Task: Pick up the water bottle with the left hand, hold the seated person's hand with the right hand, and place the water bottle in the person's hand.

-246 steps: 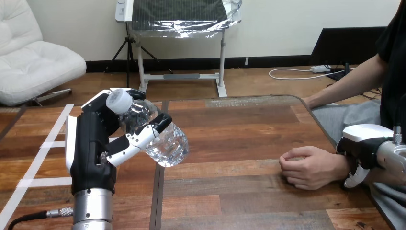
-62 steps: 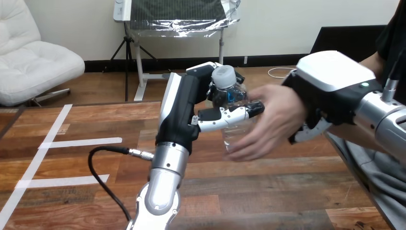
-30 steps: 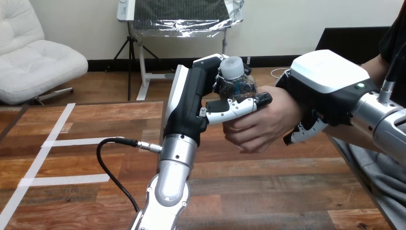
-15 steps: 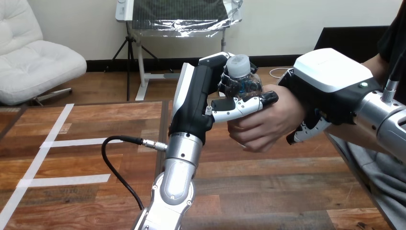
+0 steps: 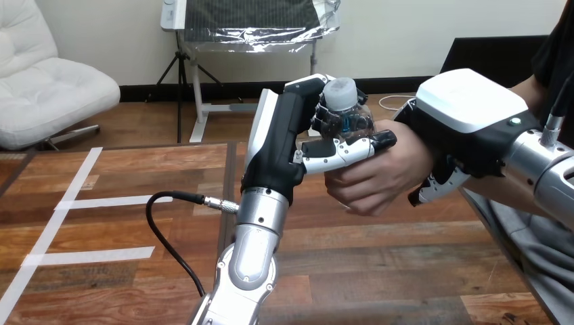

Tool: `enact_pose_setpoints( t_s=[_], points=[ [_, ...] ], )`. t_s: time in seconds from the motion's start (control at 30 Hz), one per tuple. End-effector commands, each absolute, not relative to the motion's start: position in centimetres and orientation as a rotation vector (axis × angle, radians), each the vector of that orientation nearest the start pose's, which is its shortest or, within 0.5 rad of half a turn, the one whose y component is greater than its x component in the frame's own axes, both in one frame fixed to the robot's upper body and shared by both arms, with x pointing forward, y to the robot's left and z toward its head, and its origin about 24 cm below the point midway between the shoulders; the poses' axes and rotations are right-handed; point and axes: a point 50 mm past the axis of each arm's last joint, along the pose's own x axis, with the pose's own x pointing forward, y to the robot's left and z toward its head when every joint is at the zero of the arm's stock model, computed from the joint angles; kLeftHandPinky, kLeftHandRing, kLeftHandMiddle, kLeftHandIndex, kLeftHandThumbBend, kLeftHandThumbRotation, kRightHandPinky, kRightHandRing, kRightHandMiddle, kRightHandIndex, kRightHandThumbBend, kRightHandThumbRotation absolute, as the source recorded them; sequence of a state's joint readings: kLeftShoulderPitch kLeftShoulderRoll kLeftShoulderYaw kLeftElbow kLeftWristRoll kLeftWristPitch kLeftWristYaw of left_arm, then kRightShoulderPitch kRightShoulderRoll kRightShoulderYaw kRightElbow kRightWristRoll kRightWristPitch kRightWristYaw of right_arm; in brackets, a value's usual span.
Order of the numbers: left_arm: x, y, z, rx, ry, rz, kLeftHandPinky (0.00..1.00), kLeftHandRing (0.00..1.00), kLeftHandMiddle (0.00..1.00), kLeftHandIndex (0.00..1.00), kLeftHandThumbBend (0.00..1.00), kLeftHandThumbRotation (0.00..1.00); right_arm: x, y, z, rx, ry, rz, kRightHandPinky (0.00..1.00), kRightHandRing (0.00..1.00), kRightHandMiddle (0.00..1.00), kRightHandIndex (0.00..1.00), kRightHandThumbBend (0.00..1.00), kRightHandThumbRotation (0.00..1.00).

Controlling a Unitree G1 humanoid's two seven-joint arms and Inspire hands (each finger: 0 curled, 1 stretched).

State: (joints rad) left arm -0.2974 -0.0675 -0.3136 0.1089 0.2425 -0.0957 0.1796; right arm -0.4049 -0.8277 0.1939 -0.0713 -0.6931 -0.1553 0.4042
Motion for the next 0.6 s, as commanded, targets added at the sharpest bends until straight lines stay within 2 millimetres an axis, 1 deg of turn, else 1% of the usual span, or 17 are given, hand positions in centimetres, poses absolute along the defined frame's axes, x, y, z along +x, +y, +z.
enact_pose_setpoints(
  t_s=[0.0, 0.03, 0.1, 0.13, 0.33, 0.37, 0.4, 0.57],
  points=[
    [28.42, 1.45, 13.65, 0.146, -0.459, -0.288, 0.4, 0.44, 0.47, 0.49, 0.66, 0.0, 30.19, -20.02, 18.57, -1.642, -0.33, 0.372, 0.39, 0.48, 0.58, 0.6, 0.87, 0.0],
    [28.42, 1.48, 13.62, 0.166, -0.462, -0.298, 0.4, 0.45, 0.48, 0.49, 0.67, 0.0, 30.17, -20.05, 18.55, -1.643, -0.33, 0.374, 0.4, 0.5, 0.59, 0.61, 0.88, 0.0],
    [28.42, 1.49, 13.59, 0.188, -0.465, -0.31, 0.46, 0.54, 0.57, 0.56, 0.69, 0.05, 30.18, -20.09, 18.53, -1.645, -0.328, 0.376, 0.45, 0.56, 0.65, 0.67, 0.9, 0.0],
    [28.45, 1.51, 13.55, 0.217, -0.464, -0.326, 0.47, 0.56, 0.59, 0.58, 0.69, 0.07, 30.16, -20.11, 18.51, -1.647, -0.322, 0.378, 0.46, 0.57, 0.66, 0.68, 0.9, 0.0],
    [28.62, 1.67, 13.38, 0.299, -0.458, -0.371, 0.69, 0.79, 0.82, 0.83, 0.78, 0.33, 30.12, -20.22, 18.46, -1.651, -0.296, 0.385, 0.57, 0.71, 0.77, 0.77, 0.9, 0.0],
    [28.64, 1.7, 13.35, 0.306, -0.461, -0.373, 0.73, 0.83, 0.85, 0.87, 0.8, 0.38, 30.11, -20.23, 18.45, -1.651, -0.295, 0.386, 0.59, 0.73, 0.79, 0.78, 0.91, 0.0],
    [28.65, 1.73, 13.34, 0.311, -0.462, -0.375, 0.78, 0.89, 0.91, 0.91, 0.83, 0.44, 30.1, -20.24, 18.44, -1.65, -0.295, 0.387, 0.62, 0.77, 0.82, 0.8, 0.91, 0.0],
    [28.68, 1.9, 13.19, 0.328, -0.467, -0.382, 0.92, 0.96, 0.97, 0.97, 0.9, 0.55, 30.01, -20.35, 18.38, -1.648, -0.298, 0.388, 0.69, 0.84, 0.86, 0.84, 0.91, 0.0]
  ],
)
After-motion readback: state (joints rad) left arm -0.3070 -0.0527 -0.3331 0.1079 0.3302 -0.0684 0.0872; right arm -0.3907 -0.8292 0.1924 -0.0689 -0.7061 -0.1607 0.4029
